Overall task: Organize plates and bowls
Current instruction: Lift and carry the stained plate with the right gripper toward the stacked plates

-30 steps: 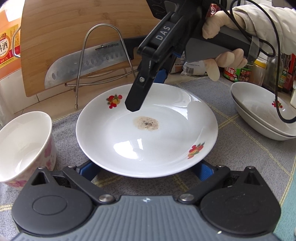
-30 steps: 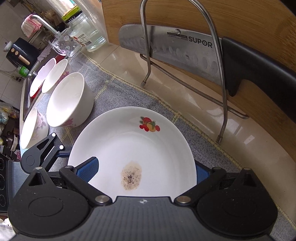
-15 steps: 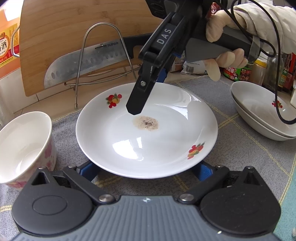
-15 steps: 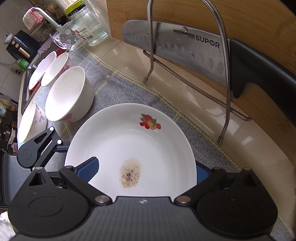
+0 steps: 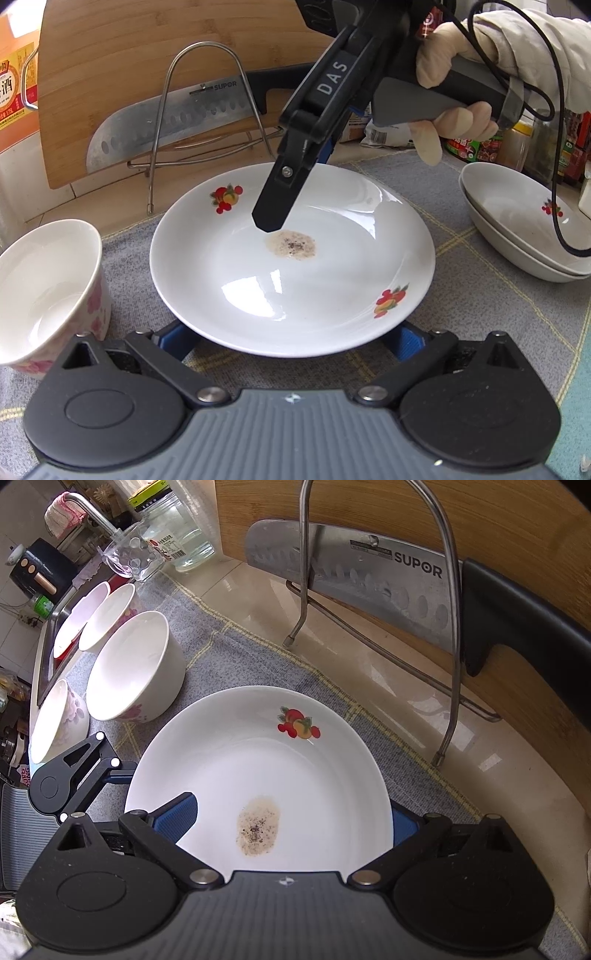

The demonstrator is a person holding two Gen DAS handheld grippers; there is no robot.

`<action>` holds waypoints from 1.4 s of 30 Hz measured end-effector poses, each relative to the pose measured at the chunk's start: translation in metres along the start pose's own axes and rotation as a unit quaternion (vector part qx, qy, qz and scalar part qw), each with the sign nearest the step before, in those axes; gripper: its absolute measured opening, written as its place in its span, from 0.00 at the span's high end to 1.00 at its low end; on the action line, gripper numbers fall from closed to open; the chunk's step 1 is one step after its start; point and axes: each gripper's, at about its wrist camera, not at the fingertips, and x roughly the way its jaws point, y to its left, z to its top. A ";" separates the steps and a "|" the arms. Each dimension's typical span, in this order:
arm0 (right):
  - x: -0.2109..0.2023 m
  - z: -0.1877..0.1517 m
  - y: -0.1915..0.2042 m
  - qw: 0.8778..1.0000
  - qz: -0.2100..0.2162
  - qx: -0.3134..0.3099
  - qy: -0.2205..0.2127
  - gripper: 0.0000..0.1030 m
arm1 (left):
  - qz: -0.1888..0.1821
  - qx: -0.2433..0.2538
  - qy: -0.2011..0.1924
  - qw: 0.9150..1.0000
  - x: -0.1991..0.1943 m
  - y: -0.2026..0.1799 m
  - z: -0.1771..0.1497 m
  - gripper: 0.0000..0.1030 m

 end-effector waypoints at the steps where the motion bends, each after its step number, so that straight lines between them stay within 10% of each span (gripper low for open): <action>1: 0.000 0.000 0.000 1.000 0.000 0.001 0.000 0.00 | 0.000 -0.001 0.000 1.000 0.000 0.000 0.000 0.01; 42: -0.049 -0.063 0.054 0.999 0.005 0.029 -0.040 0.00 | -0.025 0.052 0.007 0.998 -0.073 -0.037 0.002 0.02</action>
